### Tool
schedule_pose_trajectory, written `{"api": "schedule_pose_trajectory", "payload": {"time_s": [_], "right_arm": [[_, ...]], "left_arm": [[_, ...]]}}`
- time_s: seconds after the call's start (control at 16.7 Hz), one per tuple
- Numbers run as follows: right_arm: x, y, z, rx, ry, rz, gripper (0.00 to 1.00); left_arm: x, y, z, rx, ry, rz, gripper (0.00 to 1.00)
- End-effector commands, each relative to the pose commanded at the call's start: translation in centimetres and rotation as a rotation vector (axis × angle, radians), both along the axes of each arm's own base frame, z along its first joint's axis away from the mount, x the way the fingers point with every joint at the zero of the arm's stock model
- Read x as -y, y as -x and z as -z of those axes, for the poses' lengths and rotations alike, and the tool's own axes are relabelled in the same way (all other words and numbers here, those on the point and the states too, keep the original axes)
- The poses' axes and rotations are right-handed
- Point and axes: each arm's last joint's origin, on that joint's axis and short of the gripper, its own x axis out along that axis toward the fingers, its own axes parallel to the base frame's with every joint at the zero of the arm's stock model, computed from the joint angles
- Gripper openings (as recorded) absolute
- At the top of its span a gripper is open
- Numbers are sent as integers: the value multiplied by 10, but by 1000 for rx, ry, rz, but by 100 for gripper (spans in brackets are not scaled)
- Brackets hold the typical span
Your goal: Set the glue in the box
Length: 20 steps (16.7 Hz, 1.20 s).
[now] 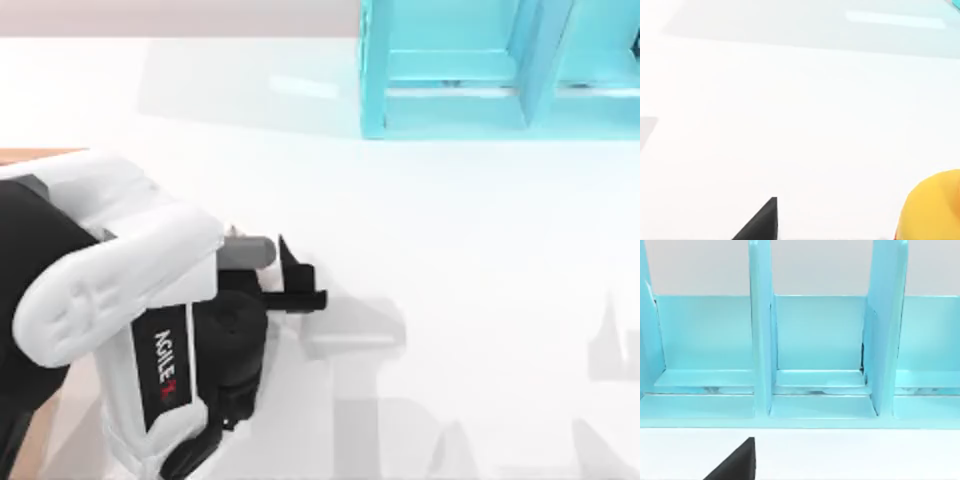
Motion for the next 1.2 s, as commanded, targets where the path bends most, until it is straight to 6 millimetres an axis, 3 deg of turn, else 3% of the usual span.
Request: {"api": "schedule_pose_trajectory", "payload": {"time_s": [0.54, 1.2], "right_arm": [[0, 0, 0, 0, 0, 0, 100], [0, 0, 0, 0, 0, 0, 100]], "left_arm": [[0, 0, 0, 0, 0, 0, 2], [1, 0, -3, -2, -3, 2, 0]]}}
